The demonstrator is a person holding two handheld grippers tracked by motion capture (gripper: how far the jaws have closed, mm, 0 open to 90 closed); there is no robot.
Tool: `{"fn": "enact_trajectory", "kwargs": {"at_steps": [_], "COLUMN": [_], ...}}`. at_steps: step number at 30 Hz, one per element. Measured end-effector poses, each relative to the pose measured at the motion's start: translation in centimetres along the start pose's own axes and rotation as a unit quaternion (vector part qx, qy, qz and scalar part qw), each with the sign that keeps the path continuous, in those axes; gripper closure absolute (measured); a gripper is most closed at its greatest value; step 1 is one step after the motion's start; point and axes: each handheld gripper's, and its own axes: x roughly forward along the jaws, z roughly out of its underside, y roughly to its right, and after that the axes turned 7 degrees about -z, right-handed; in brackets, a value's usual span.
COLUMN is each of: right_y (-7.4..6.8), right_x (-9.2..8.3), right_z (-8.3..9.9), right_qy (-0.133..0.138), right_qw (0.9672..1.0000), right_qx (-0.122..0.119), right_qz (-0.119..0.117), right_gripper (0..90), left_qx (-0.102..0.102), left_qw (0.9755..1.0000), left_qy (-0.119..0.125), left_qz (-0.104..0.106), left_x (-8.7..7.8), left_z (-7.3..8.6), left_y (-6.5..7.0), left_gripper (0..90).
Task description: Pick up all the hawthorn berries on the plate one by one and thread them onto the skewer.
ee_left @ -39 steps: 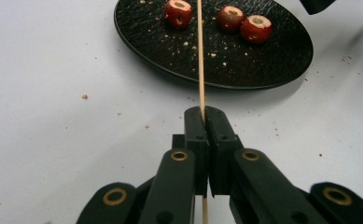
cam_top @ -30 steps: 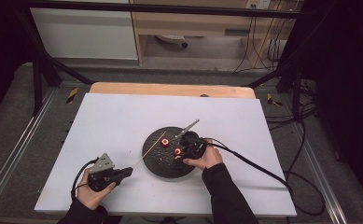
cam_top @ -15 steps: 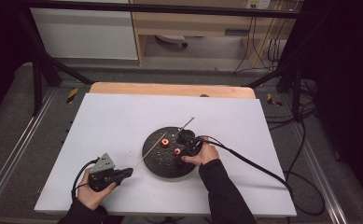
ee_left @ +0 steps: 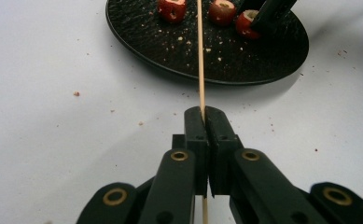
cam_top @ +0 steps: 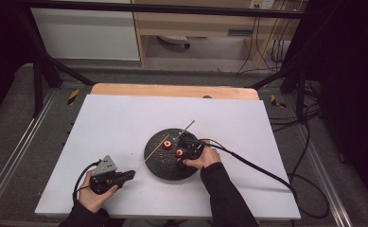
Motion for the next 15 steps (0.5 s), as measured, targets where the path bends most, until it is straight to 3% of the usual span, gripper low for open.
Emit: {"fn": "enact_trajectory", "kwargs": {"at_steps": [9,15], "right_y": [-0.1,-0.5], "right_x": [-0.6,-2.7], "right_z": [0.0,0.4], "right_qy": [0.018,0.074], "right_qw": [0.9998,0.9972], "right_qx": [0.005,0.011], "right_qz": [-0.004,0.001], "right_gripper": [59.9,60.0], "left_qx": [0.002,0.006], "left_qw": [1.0,1.0], "left_qy": [0.001,0.006], "left_qz": [0.001,0.0], "left_x": [0.0,0.0], "left_z": [0.0,0.0], "left_y": [0.1,0.4], "left_gripper": [88.1,88.1]}}
